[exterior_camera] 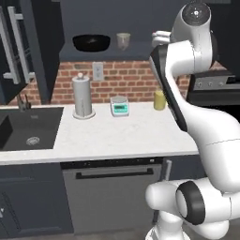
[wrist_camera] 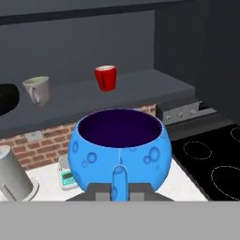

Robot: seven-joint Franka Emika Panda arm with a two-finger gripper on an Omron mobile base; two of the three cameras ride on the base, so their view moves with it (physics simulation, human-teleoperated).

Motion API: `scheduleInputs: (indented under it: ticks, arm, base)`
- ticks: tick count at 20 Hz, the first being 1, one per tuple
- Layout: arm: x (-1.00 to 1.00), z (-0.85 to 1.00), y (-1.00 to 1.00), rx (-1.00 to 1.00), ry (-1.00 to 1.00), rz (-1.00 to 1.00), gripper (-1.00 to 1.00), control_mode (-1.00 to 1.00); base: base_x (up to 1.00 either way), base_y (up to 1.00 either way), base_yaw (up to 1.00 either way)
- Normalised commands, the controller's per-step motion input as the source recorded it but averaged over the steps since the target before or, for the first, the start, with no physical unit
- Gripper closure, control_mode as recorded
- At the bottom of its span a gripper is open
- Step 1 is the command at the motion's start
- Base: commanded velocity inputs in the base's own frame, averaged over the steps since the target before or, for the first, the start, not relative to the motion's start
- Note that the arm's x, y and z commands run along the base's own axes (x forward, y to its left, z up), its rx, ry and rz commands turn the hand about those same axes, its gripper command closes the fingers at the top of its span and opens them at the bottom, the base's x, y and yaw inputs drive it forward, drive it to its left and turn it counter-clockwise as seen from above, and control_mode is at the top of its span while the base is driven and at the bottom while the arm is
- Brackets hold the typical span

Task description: Gather all objects into one cabinet and sort the glasses and bowls to opposite sides.

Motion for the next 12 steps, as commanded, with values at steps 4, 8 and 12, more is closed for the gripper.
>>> scheduleInputs:
  ticks: [4,8,12]
  arm:
    - [0.00,0.00,0.00,0.00,0.00,0.00,1.00,1.00]
    - [0.00,0.00,0.00,0.00,0.00,0.00,1.00,1.00]
    - [0.00,0.00,0.00,0.00,0.00,0.00,1.00,1.00]
  base:
    - [1.00,0.01,0.00]
    - [1.00,0.24,0.00]
    - [0.95,0.32,0.00]
